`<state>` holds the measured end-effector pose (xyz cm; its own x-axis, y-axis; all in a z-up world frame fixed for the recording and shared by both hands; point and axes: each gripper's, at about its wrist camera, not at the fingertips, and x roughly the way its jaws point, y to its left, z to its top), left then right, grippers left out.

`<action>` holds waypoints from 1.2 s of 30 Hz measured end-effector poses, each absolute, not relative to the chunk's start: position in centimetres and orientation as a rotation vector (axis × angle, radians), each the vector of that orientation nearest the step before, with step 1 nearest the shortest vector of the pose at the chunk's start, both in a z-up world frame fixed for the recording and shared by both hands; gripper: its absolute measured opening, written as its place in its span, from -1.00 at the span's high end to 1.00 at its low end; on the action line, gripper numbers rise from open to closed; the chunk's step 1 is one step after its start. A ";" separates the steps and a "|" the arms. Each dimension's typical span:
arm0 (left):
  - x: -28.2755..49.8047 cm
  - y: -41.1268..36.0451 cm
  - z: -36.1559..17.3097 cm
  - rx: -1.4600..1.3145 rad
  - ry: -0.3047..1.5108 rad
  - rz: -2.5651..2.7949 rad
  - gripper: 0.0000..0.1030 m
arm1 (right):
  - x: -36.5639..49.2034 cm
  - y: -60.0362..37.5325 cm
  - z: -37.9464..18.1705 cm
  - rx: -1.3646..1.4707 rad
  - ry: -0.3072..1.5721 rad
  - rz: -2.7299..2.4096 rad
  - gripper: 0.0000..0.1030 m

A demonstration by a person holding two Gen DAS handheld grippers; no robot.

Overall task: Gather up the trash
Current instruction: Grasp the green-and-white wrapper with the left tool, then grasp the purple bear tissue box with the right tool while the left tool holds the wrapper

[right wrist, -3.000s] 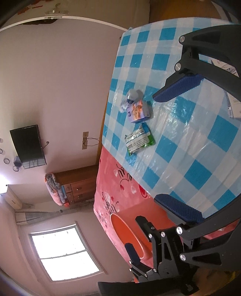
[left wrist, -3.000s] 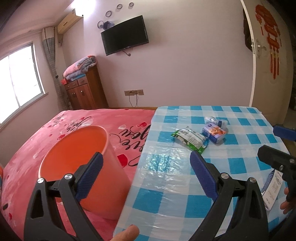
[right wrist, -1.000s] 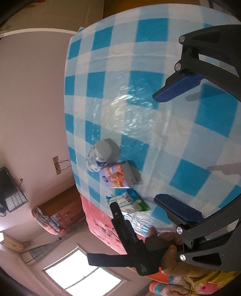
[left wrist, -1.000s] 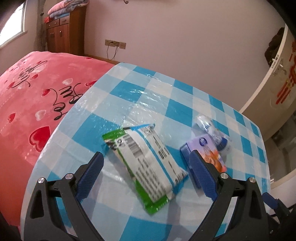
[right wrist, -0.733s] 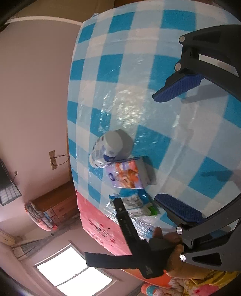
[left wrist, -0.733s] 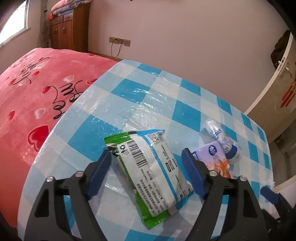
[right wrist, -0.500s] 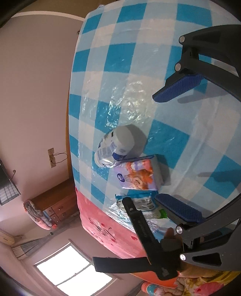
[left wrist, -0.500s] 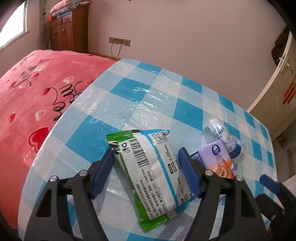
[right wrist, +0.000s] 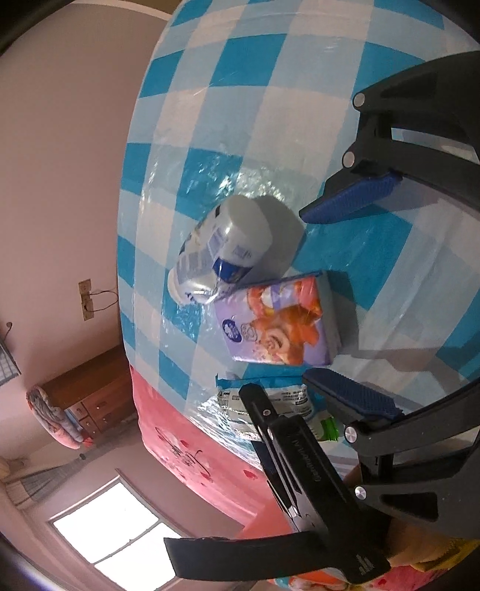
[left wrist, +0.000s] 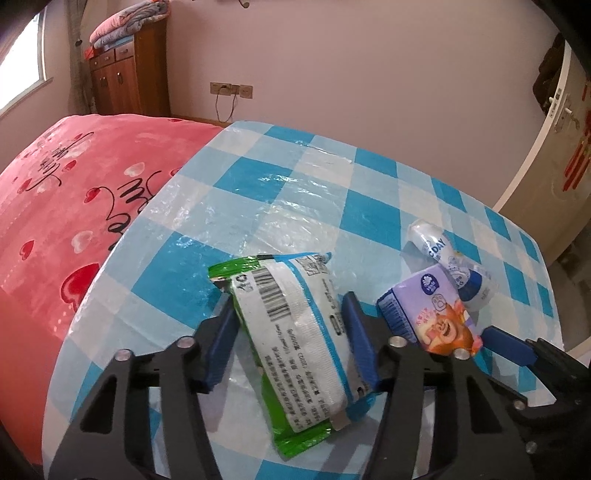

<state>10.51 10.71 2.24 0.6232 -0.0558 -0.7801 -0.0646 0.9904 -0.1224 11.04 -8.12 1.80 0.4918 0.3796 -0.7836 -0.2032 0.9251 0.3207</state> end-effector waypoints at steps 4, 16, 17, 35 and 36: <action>10.3 10.9 2.2 -0.157 0.900 -0.009 0.05 | 11.4 -7.3 1.7 0.168 0.993 0.354 -0.55; 8.9 11.9 2.3 -0.183 0.903 -0.032 0.16 | 11.3 -5.3 1.2 0.016 0.950 0.303 -0.14; 8.9 11.9 2.3 -0.184 0.904 -0.033 0.16 | 11.3 -5.2 1.2 0.012 0.949 0.300 -0.10; 5.0 13.4 2.6 -0.198 0.904 -0.073 0.20 | 8.4 -5.5 4.0 0.114 0.952 0.353 -0.03; 4.6 13.5 2.6 -0.197 0.904 -0.076 0.20 | 8.2 -5.5 4.1 0.118 0.951 0.355 -0.03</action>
